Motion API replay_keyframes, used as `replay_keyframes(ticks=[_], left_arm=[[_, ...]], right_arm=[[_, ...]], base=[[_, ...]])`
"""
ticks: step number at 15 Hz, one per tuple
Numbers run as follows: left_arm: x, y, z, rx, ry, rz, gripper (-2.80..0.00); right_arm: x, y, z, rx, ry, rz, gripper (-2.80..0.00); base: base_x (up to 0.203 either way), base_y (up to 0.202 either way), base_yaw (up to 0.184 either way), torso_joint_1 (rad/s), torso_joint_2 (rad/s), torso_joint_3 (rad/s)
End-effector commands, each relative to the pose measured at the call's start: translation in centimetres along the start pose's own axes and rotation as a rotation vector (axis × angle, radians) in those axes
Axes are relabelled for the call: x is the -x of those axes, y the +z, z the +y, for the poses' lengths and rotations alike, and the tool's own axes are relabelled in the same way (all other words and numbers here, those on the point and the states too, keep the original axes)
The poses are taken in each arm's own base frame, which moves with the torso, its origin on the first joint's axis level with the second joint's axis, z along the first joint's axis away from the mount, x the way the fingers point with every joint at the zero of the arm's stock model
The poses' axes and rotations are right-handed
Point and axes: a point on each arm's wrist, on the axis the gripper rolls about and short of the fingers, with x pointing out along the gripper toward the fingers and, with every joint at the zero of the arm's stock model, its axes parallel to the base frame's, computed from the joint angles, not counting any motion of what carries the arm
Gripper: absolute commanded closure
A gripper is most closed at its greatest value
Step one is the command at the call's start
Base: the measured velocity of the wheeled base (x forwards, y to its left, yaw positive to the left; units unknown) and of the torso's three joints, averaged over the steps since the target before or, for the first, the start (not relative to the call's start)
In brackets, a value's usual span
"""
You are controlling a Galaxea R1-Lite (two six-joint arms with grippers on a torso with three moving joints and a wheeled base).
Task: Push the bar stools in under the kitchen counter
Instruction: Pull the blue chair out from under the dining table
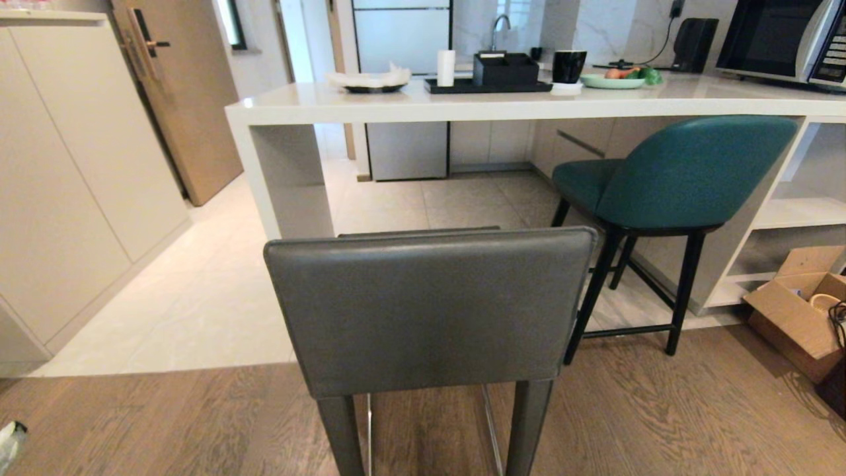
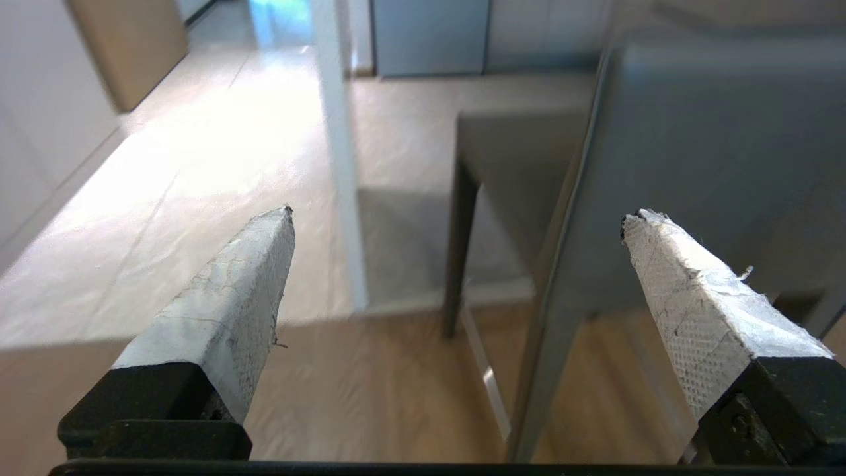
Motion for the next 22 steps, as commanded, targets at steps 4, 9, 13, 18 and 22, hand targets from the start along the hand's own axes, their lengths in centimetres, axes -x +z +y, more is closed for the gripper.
replay_keyframes(ticks=[4,9,13,18,22], left_arm=[[2.3,-3.4,-0.3,-0.023,-0.036,-0.053,-2.80],[3.4,-8.4,-0.4,-0.039,-0.044,0.063,-2.80],[3.2,-9.4,-0.5,-0.006,-0.055,0.106,-2.80],[3.2,-9.6,-0.4,0.026,-0.034,0.112,0.00],[3.0,-10.4,-0.3,0.014,0.030,0.133,0.00]], right_arm=[[3.1,-1.9,0.8,0.036,0.031,-0.020,-2.80],[3.9,-8.5,0.8,0.018,-0.117,0.177,-2.80],[1.7,-12.9,0.0,0.034,-0.197,0.192,-2.80],[1.1,-14.4,-0.3,0.057,-0.261,0.159,-2.80],[1.1,-14.3,-0.3,0.051,-0.262,0.159,-2.80]], base=[[0.000,0.000,0.000,0.000,0.00,0.000],[0.000,0.000,0.000,0.000,0.00,0.000],[0.000,0.000,0.000,0.000,0.00,0.000],[0.000,0.000,0.000,0.000,0.00,0.000],[0.000,0.000,0.000,0.000,0.00,0.000]])
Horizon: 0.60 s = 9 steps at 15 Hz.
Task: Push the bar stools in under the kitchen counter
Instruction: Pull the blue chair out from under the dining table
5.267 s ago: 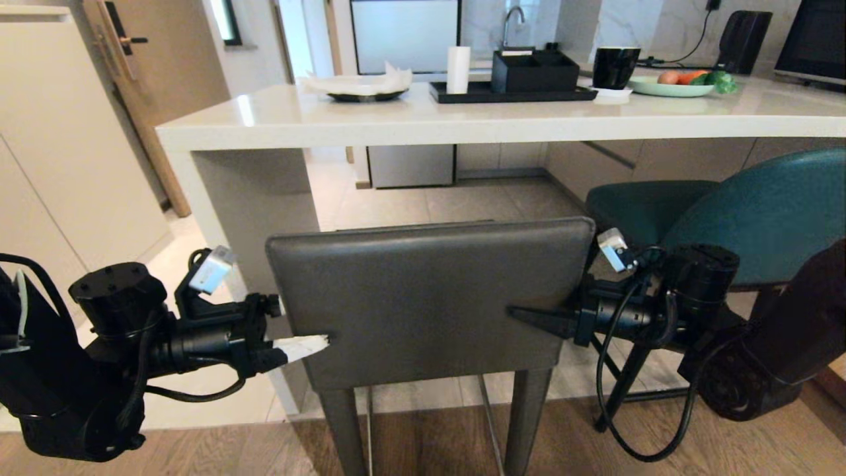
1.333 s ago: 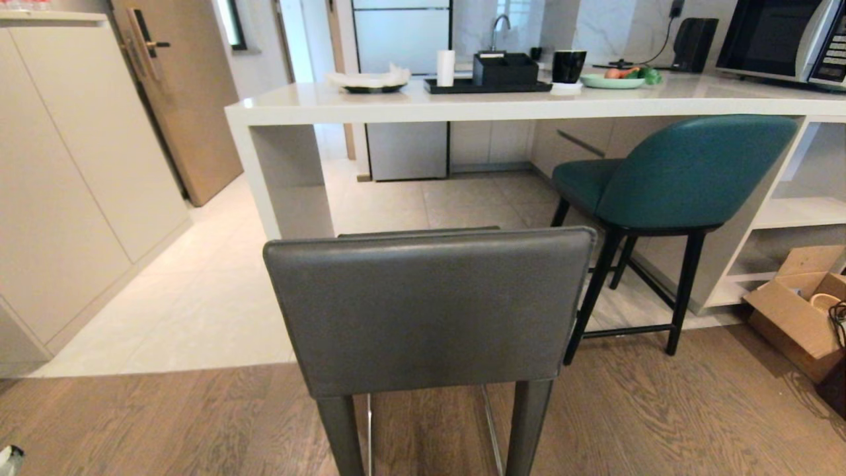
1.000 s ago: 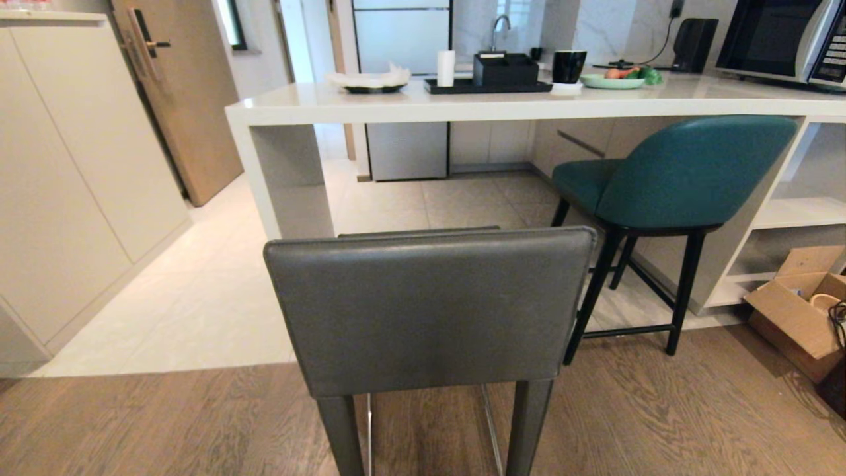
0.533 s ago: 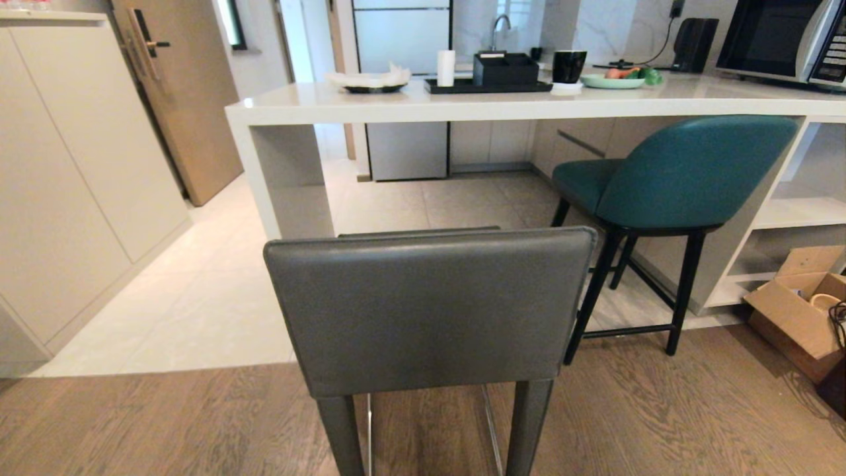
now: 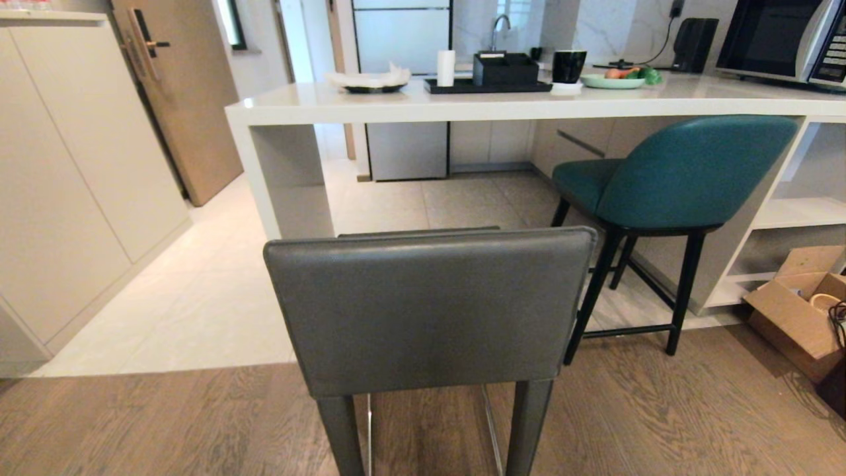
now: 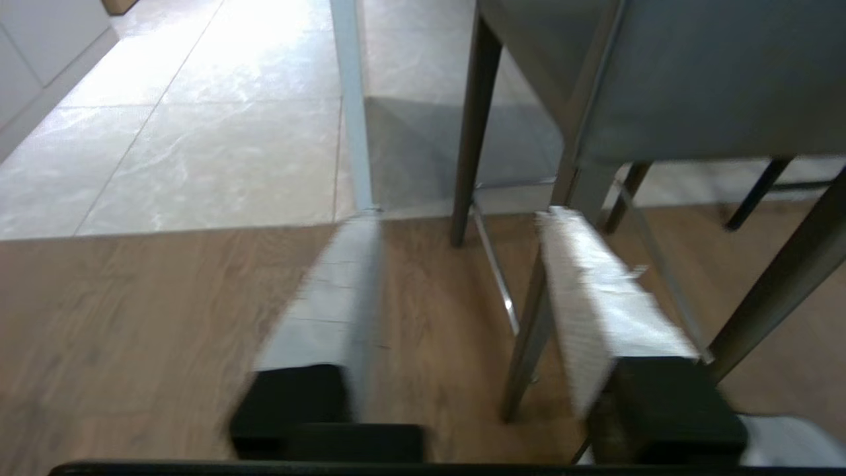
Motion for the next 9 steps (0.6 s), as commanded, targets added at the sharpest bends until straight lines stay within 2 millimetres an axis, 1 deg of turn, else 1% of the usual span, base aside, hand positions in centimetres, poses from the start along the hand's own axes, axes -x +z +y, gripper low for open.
replay_keyframes(ticks=[1,2,9], left_arm=[[-0.24,-0.38,0.07,-0.007,0.026,-0.001,0.00],[-0.37,-0.47,0.12,-0.008,0.049,-0.015,0.00],[-0.40,-0.46,0.10,-0.043,0.042,-0.021,0.00]], right_arm=[[-0.03,-0.07,0.01,0.000,0.002,0.003,-1.07],[-0.03,-0.07,0.01,0.005,0.002,0.003,0.00],[-0.03,-0.02,0.00,-0.047,0.000,0.000,0.00]], base=[[0.000,0.000,0.000,0.000,0.00,0.000],[0.000,0.000,0.000,0.000,0.00,0.000],[0.000,0.000,0.000,0.000,0.00,0.000]])
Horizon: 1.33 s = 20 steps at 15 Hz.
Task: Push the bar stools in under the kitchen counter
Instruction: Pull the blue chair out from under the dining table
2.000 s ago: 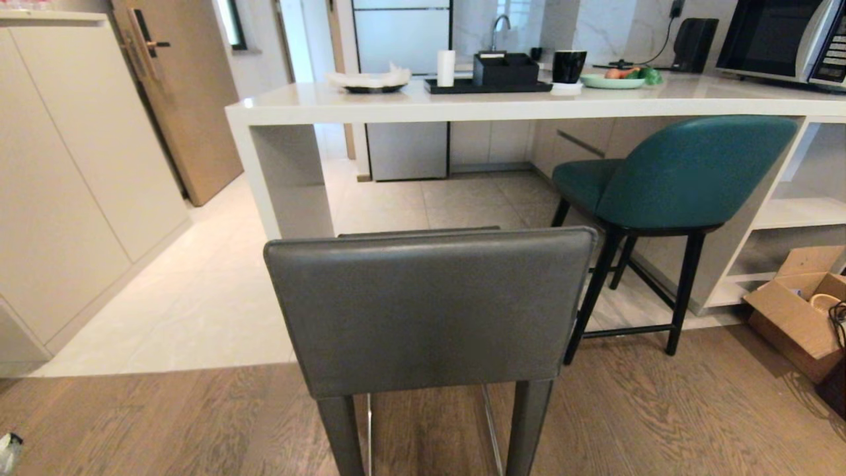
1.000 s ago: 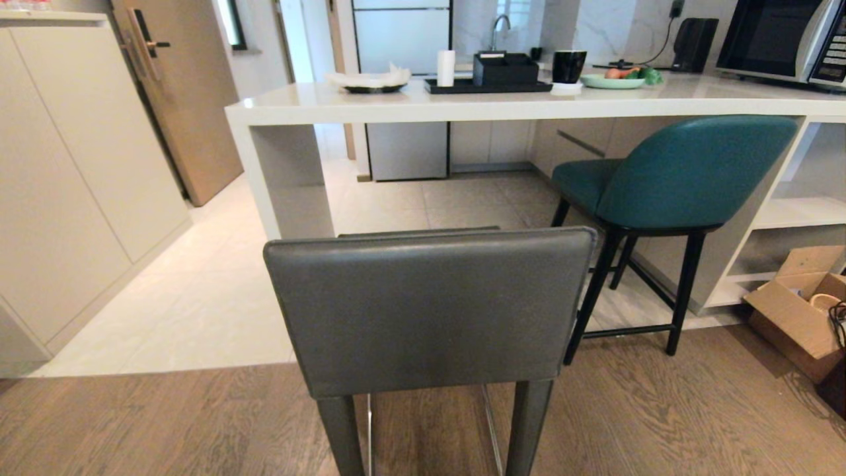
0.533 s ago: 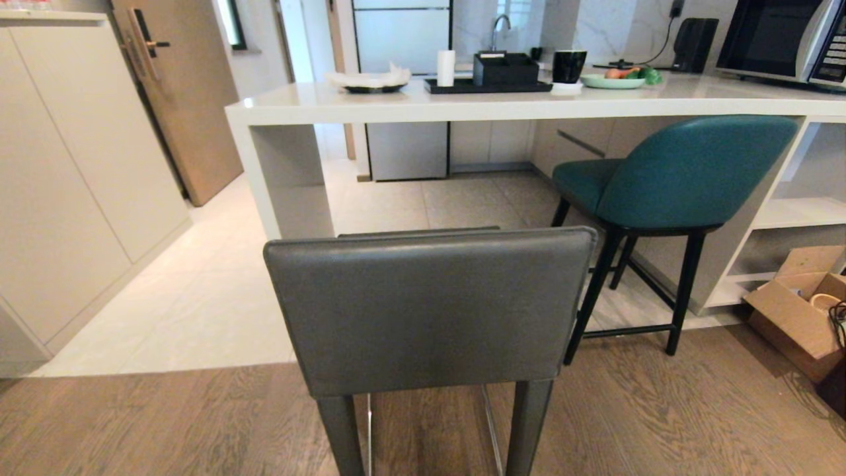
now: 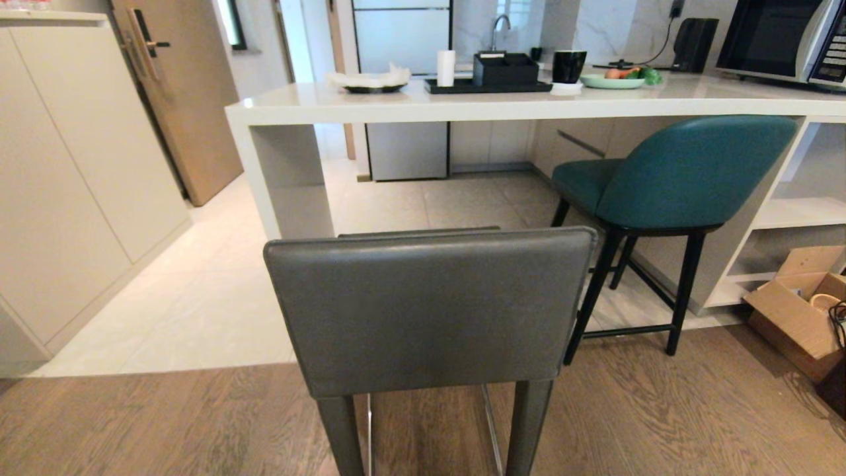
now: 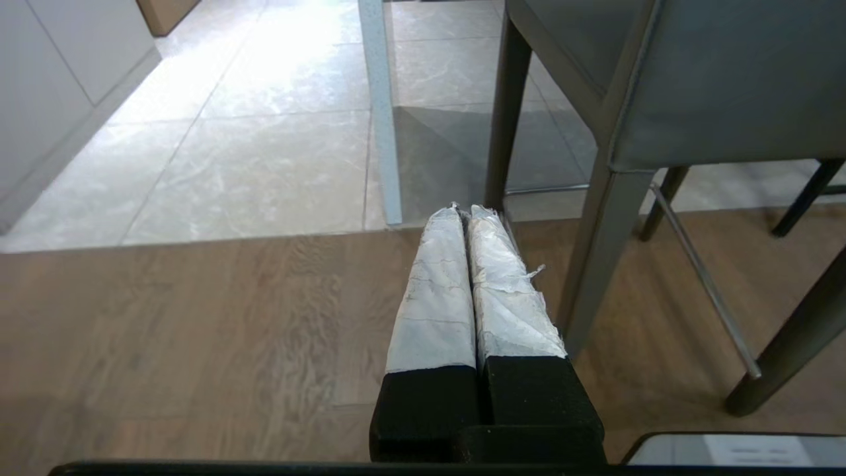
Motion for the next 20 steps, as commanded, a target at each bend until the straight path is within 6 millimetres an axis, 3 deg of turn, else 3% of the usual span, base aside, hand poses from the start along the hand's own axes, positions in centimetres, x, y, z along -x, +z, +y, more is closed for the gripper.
replay_keyframes(ticks=[1,9,20], left_arm=[[-0.01,0.00,0.00,0.002,0.002,0.003,0.00],[-0.13,-0.32,0.01,0.010,0.007,0.010,0.00],[-0.14,-0.36,0.02,0.012,0.011,0.012,0.00]], right_arm=[[-0.02,-0.04,0.00,-0.003,0.000,0.004,0.00],[-0.02,-0.04,-0.03,-0.018,-0.015,0.004,0.00],[-0.02,-0.04,-0.03,-0.027,-0.015,0.004,0.00]], base=[[0.000,0.000,0.000,0.000,0.00,0.000],[0.001,-0.008,0.001,0.000,0.00,0.001],[0.000,-0.188,0.001,0.003,0.00,0.001]])
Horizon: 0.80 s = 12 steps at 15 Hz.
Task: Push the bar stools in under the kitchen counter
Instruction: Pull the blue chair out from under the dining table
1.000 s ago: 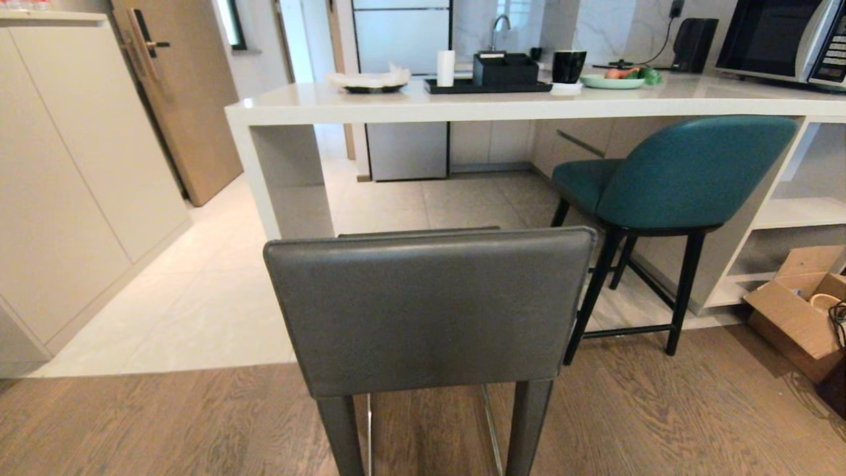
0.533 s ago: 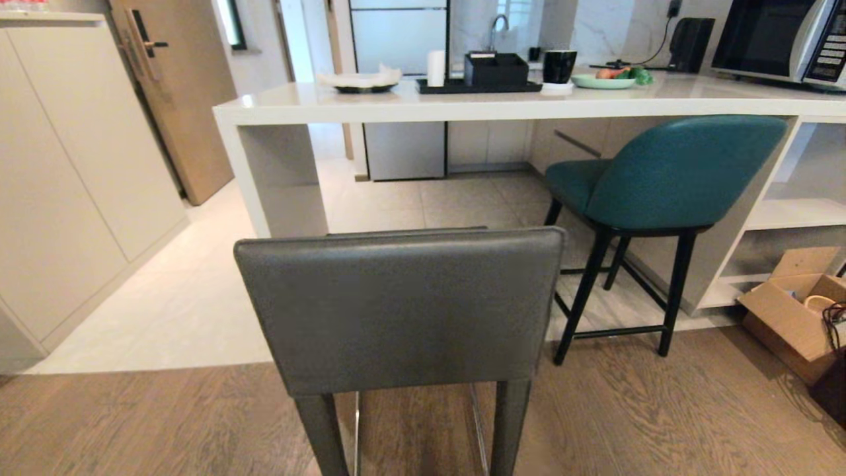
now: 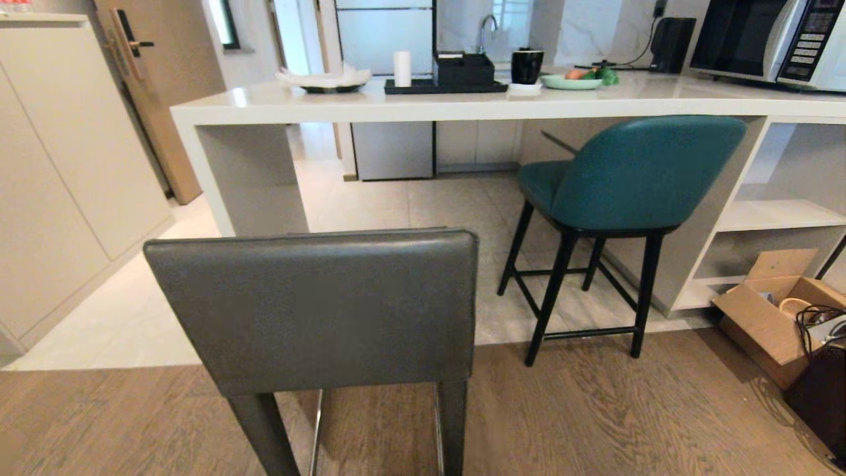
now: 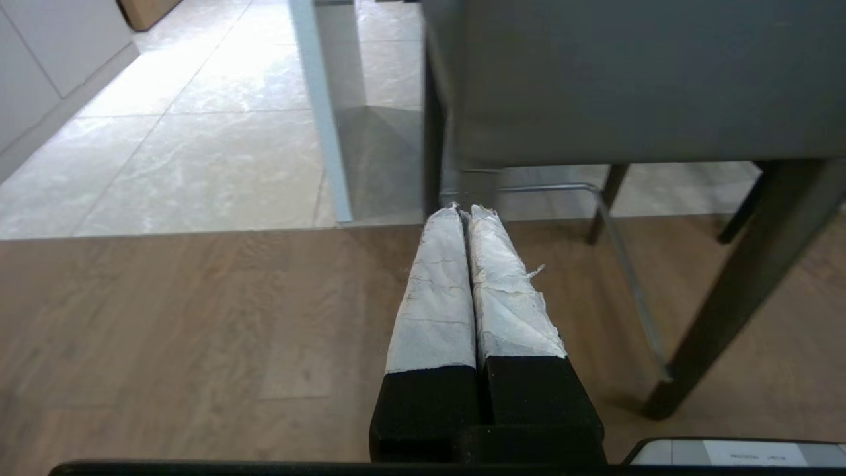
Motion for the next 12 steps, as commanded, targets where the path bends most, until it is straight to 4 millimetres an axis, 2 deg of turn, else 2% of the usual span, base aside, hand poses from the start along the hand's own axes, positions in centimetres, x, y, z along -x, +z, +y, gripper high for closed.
replay_keyframes(ticks=[1,12], left_arm=[[-0.01,0.00,0.00,0.000,0.000,0.003,0.00],[-0.01,0.01,0.00,0.000,0.000,0.001,0.00]], right_arm=[[-0.02,-0.04,0.00,0.001,0.000,0.003,0.00],[-0.02,-0.04,0.00,-0.005,-0.001,0.003,0.00]], base=[[0.000,-0.195,0.002,0.006,0.00,0.002],[0.000,-0.193,0.000,0.001,0.00,0.002]])
